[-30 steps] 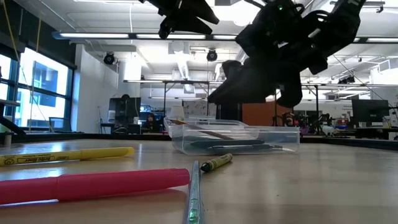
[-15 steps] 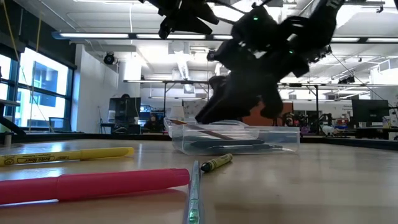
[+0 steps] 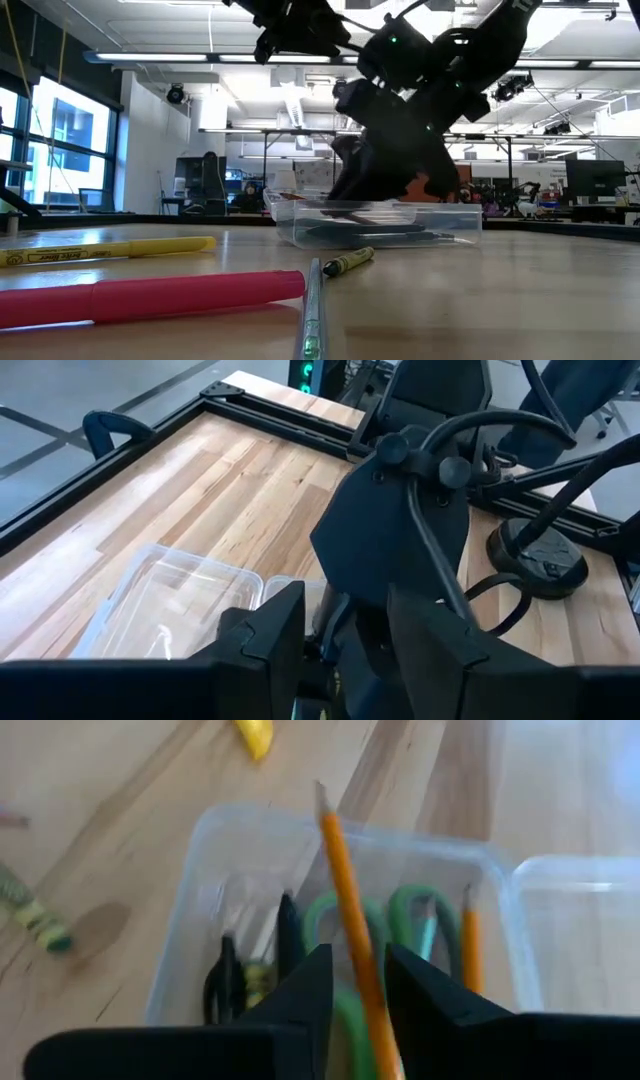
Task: Pick & place school supplies into a supply box
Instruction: Put the orange pencil into the supply box, then put the green crayon into the supply box
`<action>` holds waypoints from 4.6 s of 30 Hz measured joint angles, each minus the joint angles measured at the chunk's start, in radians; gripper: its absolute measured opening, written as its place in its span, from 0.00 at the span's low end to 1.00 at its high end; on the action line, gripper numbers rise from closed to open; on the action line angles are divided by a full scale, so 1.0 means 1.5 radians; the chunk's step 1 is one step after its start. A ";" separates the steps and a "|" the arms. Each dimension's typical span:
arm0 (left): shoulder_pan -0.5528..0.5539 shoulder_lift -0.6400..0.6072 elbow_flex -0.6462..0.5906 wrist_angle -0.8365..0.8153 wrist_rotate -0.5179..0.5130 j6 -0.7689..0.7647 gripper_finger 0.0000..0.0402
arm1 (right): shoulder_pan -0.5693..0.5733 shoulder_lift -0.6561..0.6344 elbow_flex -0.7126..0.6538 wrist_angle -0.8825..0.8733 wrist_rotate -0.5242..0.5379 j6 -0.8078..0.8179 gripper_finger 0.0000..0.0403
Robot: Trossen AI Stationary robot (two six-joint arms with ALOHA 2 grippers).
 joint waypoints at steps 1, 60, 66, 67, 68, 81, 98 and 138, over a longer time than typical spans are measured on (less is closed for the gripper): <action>0.000 0.000 0.000 -0.002 0.000 0.000 0.44 | 0.000 0.000 0.000 -0.007 0.000 -0.002 0.17; -0.058 0.031 -0.001 -0.296 0.140 -0.242 0.44 | 0.110 -0.247 0.015 -0.230 0.071 0.140 0.24; -0.075 0.046 0.001 -0.296 0.153 -0.246 0.44 | 0.144 -0.250 0.015 -0.286 0.039 0.192 0.23; -0.089 0.046 -0.001 -0.313 0.153 -0.256 0.44 | 0.152 -0.251 0.015 -0.289 0.034 0.197 0.23; -0.106 0.046 -0.002 -0.316 0.142 -0.266 0.44 | 0.160 -0.251 0.015 -0.289 0.029 0.198 0.23; -0.326 0.046 -0.001 -0.305 -0.179 -0.467 0.44 | 0.268 -0.102 0.013 -0.026 -0.098 0.019 0.23; -0.357 0.042 -0.001 -0.304 -0.233 -0.508 0.44 | 0.181 0.047 0.015 0.099 -0.123 0.042 0.23; -0.358 0.042 -0.001 -0.305 -0.237 -0.506 0.44 | 0.137 0.077 0.017 0.095 -0.183 0.034 0.23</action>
